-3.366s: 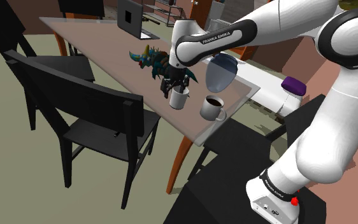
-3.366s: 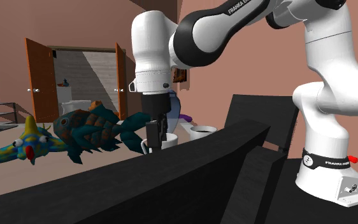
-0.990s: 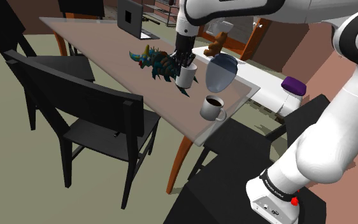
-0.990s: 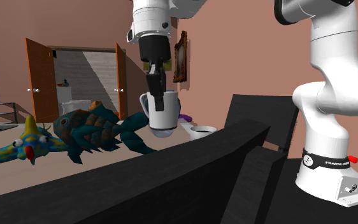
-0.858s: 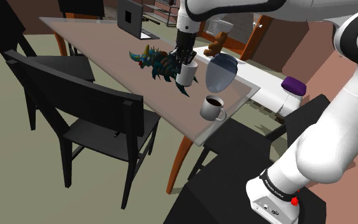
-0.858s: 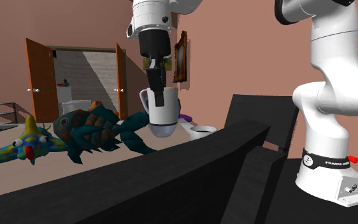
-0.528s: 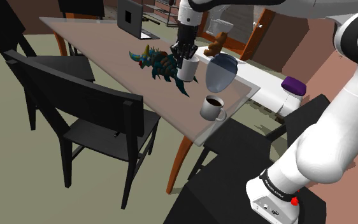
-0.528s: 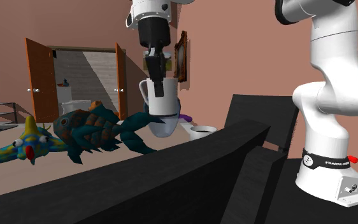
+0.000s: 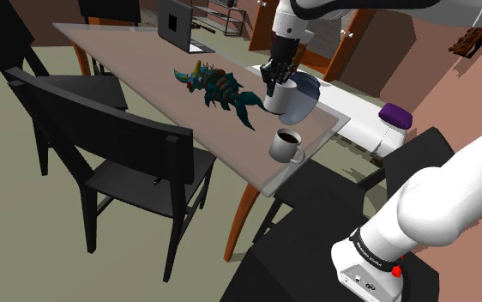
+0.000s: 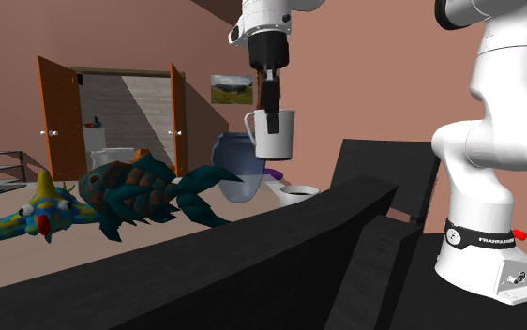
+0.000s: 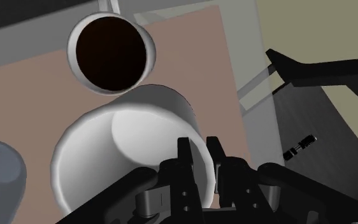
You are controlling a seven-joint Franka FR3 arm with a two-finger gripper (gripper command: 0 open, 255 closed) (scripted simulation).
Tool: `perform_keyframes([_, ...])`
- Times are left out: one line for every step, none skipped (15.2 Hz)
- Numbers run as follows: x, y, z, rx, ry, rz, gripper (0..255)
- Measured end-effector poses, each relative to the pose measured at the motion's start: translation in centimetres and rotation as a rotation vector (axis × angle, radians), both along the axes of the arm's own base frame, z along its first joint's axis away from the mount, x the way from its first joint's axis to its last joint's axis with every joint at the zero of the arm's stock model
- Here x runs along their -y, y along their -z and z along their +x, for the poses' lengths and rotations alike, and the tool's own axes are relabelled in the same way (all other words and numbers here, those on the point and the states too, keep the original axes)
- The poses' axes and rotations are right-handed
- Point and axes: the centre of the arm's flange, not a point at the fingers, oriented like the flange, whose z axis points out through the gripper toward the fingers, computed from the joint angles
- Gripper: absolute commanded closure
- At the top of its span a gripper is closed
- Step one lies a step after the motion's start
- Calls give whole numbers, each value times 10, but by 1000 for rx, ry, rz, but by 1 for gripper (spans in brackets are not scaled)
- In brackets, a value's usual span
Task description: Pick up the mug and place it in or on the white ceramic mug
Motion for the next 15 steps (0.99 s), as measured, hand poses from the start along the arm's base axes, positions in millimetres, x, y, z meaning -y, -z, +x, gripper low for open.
perform_keyframes([9,-2,-11,0,0,0,255])
perform_keyframes([17,-5,-24,0,0,0,255])
perform_keyframes([23,-5,-34,0,0,0,255])
perform_keyframes([29,-7,-45,0,0,0,255])
perform_keyframes([35,-8,-59,0,0,0,255])
perform_keyframes([47,-10,-70,0,1,0,255])
perform_keyframes([50,-9,-75,0,1,0,255])
perform_keyframes([53,-4,-79,0,0,0,255])
perform_keyframes([53,2,-80,0,0,0,255])
perform_keyframes([53,6,-81,-1,0,0,255])
perform_keyframes([53,11,-82,-1,0,0,255])
perform_keyframes([54,16,-82,-1,0,0,255])
perform_keyframes([54,21,-83,-1,0,0,255])
perform_keyframes([54,26,-83,-1,0,0,255])
perform_keyframes([54,31,-82,-1,0,0,255])
